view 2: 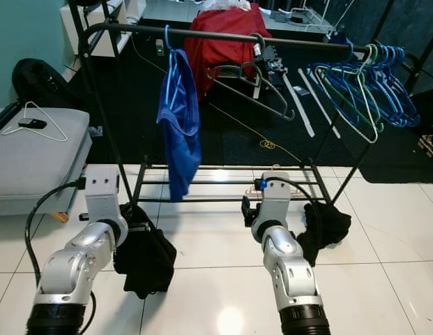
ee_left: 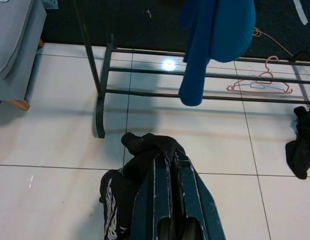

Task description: Hang hanger

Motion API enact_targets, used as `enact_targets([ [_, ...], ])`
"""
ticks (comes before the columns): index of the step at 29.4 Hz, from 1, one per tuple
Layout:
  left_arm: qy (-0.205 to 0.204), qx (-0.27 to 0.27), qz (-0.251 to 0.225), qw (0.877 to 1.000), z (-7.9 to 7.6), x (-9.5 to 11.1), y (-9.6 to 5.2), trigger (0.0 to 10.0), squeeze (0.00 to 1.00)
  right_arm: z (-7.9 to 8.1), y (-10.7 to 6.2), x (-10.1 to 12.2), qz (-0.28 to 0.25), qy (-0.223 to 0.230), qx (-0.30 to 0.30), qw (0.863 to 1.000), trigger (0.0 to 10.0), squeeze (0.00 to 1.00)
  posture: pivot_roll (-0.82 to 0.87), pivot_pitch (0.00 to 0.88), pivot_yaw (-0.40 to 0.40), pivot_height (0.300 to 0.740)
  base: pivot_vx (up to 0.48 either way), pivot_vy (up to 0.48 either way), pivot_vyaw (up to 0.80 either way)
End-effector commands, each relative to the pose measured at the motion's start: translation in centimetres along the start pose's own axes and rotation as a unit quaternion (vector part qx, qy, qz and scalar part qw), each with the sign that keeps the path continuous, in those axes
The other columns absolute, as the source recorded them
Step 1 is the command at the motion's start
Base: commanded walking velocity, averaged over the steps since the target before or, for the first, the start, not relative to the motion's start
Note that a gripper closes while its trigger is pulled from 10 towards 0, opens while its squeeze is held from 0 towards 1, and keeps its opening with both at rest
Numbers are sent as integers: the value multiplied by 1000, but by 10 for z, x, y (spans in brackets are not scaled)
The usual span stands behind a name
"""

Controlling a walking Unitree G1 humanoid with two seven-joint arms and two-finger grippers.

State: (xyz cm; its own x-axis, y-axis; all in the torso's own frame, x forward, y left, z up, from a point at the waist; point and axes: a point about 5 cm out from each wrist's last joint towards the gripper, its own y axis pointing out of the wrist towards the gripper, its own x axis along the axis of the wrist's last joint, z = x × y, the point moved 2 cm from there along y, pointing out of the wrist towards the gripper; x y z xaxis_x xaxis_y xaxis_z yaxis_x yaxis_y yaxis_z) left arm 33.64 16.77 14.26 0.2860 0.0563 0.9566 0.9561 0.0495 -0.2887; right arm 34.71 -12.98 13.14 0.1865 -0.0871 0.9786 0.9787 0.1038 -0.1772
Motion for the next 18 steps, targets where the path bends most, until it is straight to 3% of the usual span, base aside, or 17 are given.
enact_targets([
  [1,0,-8,-3,1000,-2,0,1,10000,0,-3,-3,-3,0,5,-3,1000,10000,0,54,185,-77,740,0,0,0],
  [8,-6,-11,-4,1000,-2,0,-1,10000,0,-2,-4,-3,0,10,0,1000,10000,0,56,182,-77,740,0,0,0],
  [12,7,-13,-2,1000,-3,-1,-1,10000,0,-1,-3,-3,0,-11,9,1000,10000,0,54,186,-72,740,0,0,0],
  [18,17,-5,-2,1000,-2,0,2,10000,0,-4,-1,-4,6,-5,-7,1000,10000,0,55,196,-75,740,0,0,0],
])
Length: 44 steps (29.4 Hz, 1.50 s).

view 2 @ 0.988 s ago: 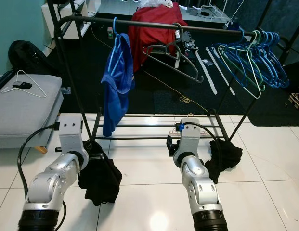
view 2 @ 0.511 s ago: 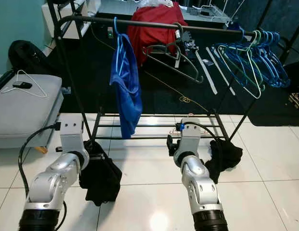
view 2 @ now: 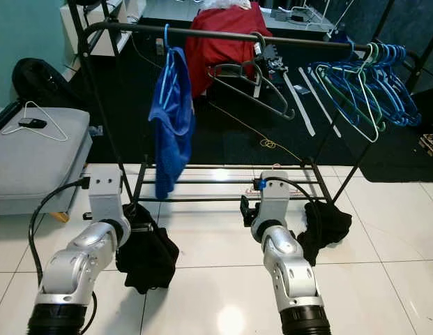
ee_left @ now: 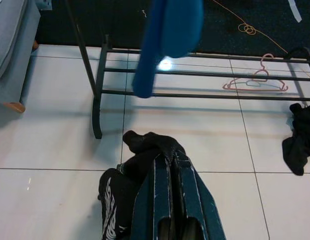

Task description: Hang hanger

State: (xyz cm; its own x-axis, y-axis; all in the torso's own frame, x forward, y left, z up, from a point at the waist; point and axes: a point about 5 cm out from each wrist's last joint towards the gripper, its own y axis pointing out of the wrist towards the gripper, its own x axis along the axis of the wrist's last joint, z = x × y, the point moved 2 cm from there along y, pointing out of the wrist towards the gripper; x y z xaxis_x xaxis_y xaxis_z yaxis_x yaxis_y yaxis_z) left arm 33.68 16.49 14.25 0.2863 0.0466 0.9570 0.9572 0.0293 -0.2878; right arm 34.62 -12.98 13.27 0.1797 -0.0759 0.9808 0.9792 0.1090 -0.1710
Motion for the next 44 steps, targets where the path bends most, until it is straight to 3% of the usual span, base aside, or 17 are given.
enact_targets([
  [1,12,5,-2,1000,1,1,1,10000,0,-4,0,-5,9,1,-10,1000,10000,0,55,196,-75,740,0,0,0],
  [10,-2,-10,-9,1000,-2,2,0,10000,0,-2,-2,-4,5,26,-3,1000,10000,0,55,193,-75,740,0,0,0],
  [17,15,-21,-11,1000,-5,2,-1,10000,0,3,-2,-2,-1,-6,16,1000,10000,0,56,187,-80,740,0,0,0],
  [23,13,-6,-7,1000,-2,1,1,10000,0,3,-2,-4,3,0,11,1000,10000,0,55,178,-79,740,0,0,0],
  [33,-54,-18,19,998,-8,-5,-4,10000,0,-3,-5,-9,32,57,-5,998,10000,0,53,164,-79,740,0,0,0],
  [39,-57,-16,21,998,-8,-4,-2,10000,0,-6,-3,-9,34,56,-9,998,10000,0,52,180,-79,740,0,0,0],
  [44,-49,-10,16,999,-4,-4,0,10000,0,-10,-2,-11,45,13,-12,999,10000,0,36,185,-102,740,0,0,0],
])
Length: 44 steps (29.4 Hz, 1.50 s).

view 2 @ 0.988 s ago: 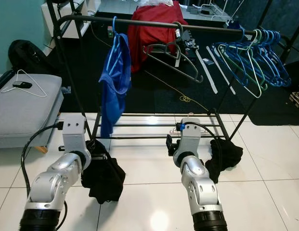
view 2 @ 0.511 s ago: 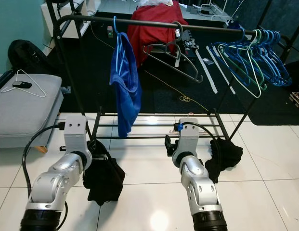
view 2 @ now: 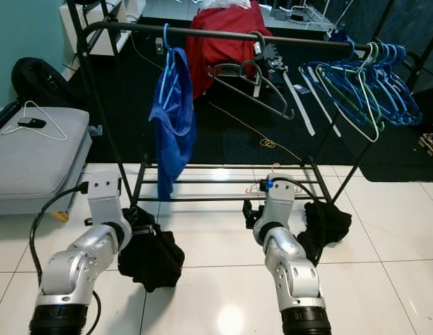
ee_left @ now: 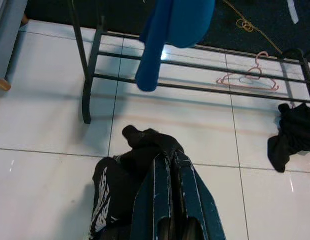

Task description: Hang hanger

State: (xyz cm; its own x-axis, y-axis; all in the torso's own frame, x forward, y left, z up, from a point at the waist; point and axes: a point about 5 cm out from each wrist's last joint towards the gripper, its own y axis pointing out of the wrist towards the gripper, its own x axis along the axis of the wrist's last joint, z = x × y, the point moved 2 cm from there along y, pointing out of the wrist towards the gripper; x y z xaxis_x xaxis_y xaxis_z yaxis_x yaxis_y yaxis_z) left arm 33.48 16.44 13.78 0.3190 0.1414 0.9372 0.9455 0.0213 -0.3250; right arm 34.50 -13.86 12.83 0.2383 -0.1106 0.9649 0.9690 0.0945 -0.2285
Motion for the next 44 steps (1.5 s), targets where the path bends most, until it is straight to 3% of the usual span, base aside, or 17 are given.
enact_targets([
  [1,10,-10,-9,1000,-4,3,1,10000,0,-2,1,-7,21,-30,-2,999,10000,0,36,185,-102,740,0,0,0],
  [8,51,3,-38,998,10,15,-1,10000,0,7,6,8,-16,-9,15,1000,10000,0,-11,193,-107,740,0,0,0],
  [15,39,3,-48,998,8,20,-1,10000,0,4,3,8,-26,-19,12,999,10000,0,-20,196,-98,740,0,0,0],
  [26,38,-5,-55,998,-4,29,-2,10000,0,-8,-3,5,-33,-17,-13,999,10000,0,-26,206,-79,740,0,0,0],
  [30,27,-50,-81,995,-17,28,-4,10000,0,-6,-2,10,-47,-18,-10,999,10000,0,-38,211,-81,740,0,0,0],
  [36,58,-99,-90,989,-30,21,-11,10000,0,0,-2,12,-49,-25,0,998,10000,0,-45,210,-78,740,0,0,0],
  [39,60,-93,-85,990,-27,18,-11,10000,0,0,-1,12,-47,-25,-1,999,10000,0,-46,212,-81,740,0,0,0],
  [41,76,-53,-60,994,-15,9,-7,10000,0,1,0,11,-45,-29,2,999,10000,0,-46,210,-82,740,0,0,0],
  [44,61,-36,-53,996,-9,6,-6,10000,0,4,-1,11,-43,-26,8,999,10000,0,-50,206,-83,740,0,0,0],
])
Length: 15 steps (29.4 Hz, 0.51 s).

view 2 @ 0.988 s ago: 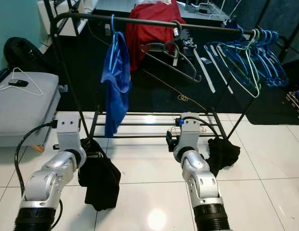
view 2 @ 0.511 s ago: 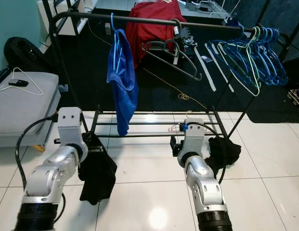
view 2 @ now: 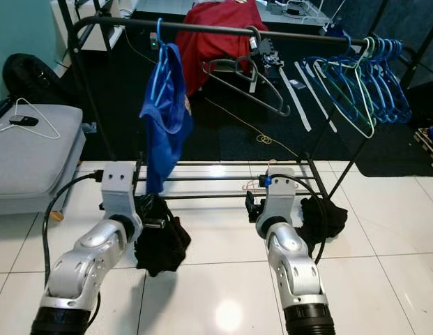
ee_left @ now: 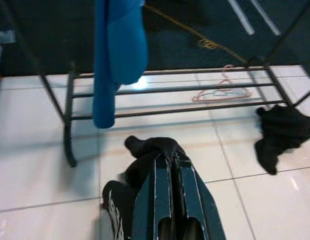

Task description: Hang hanger

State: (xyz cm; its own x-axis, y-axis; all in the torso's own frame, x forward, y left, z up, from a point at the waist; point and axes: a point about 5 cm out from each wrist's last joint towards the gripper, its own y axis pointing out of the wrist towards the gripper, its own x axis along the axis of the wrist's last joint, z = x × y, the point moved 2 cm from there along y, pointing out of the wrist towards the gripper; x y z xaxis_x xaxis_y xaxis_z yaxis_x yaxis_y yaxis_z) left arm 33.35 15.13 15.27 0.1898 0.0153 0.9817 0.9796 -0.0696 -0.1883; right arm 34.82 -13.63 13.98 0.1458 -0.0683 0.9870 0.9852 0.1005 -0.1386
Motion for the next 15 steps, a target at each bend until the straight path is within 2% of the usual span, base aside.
enact_targets([
  [1,-12,17,15,1000,6,-7,-1,10000,0,1,-2,-1,3,1,4,1000,10000,0,-50,206,-84,740,0,0,0],
  [15,-12,23,7,1000,7,-6,-1,10000,0,1,-4,-5,7,-7,7,1000,10000,0,-50,197,-83,740,0,0,0],
])
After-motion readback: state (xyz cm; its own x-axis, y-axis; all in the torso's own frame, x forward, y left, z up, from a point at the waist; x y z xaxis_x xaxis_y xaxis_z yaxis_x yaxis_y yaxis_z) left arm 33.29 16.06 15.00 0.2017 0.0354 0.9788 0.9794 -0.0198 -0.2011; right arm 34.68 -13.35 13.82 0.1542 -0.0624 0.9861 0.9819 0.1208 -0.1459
